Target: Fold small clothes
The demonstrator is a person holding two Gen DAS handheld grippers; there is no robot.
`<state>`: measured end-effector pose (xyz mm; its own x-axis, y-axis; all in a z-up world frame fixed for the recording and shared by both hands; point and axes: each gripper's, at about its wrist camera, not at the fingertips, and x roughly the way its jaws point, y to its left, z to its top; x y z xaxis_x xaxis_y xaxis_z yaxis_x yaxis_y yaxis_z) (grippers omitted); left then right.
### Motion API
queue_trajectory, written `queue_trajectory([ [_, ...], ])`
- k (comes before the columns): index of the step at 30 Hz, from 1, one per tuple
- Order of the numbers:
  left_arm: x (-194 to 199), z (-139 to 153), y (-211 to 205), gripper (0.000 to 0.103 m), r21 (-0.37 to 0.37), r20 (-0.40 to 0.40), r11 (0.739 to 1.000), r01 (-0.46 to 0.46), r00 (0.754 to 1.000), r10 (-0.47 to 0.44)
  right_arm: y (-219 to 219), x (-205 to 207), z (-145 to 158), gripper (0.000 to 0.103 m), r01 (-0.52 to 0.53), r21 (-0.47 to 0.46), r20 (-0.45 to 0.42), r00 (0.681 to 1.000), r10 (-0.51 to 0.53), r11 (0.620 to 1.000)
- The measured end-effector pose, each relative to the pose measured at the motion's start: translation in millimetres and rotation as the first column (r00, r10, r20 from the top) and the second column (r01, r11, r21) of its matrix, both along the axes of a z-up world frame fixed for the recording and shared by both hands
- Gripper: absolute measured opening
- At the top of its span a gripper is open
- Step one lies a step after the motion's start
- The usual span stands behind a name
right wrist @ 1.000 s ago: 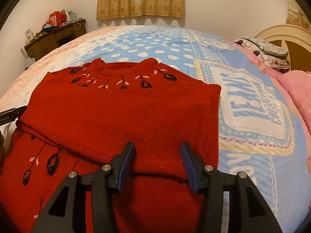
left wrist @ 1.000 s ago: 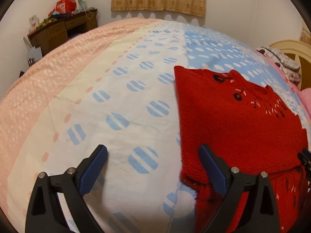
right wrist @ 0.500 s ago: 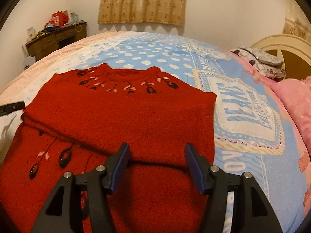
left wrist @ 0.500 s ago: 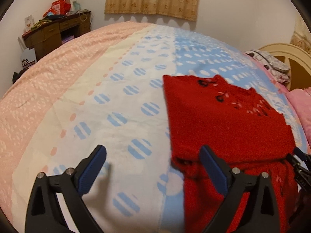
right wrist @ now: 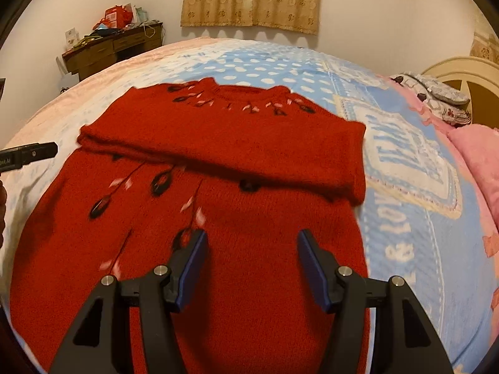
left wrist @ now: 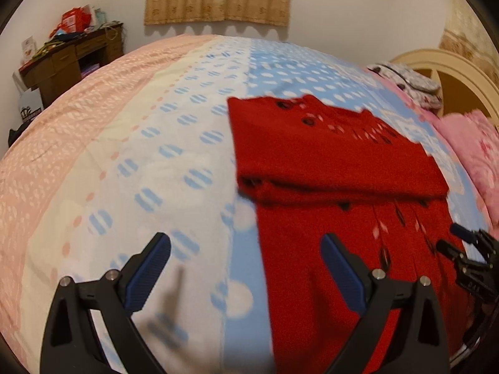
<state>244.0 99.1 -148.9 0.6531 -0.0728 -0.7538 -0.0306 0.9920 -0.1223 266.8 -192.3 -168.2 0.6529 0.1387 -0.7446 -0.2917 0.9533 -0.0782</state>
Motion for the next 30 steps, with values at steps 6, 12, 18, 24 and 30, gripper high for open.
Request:
queue_trajectory([
  [6,-28,1,-4,0.099,-0.035,-0.012,0.999,0.027,1.0,-0.027,-6,-33,-8,0.061,-0.001,-0.005,-0.037,0.999,0.001,1.0],
  [12,-50,1,-13,0.099,-0.043,-0.022,0.998,0.051,0.998,-0.052,-10,-59,-10,0.061,0.002,-0.008,-0.042,0.999,-0.002,1.0],
  [18,-75,-1,-25,0.099,-0.071,-0.034,0.993,0.093,0.995,-0.095,-14,-83,-10,0.061,0.005,0.005,-0.05,0.999,-0.005,1.0],
  [24,-93,-3,-38,0.099,-0.051,-0.042,0.989,0.14,0.989,-0.143,-18,-100,-15,0.062,0.012,-0.017,-0.062,0.998,-0.013,1.0],
  [30,-110,-9,-39,0.099,-0.137,-0.078,0.978,0.155,0.983,-0.167,-24,-117,-10,0.062,0.02,-0.005,-0.058,0.998,-0.021,1.0],
])
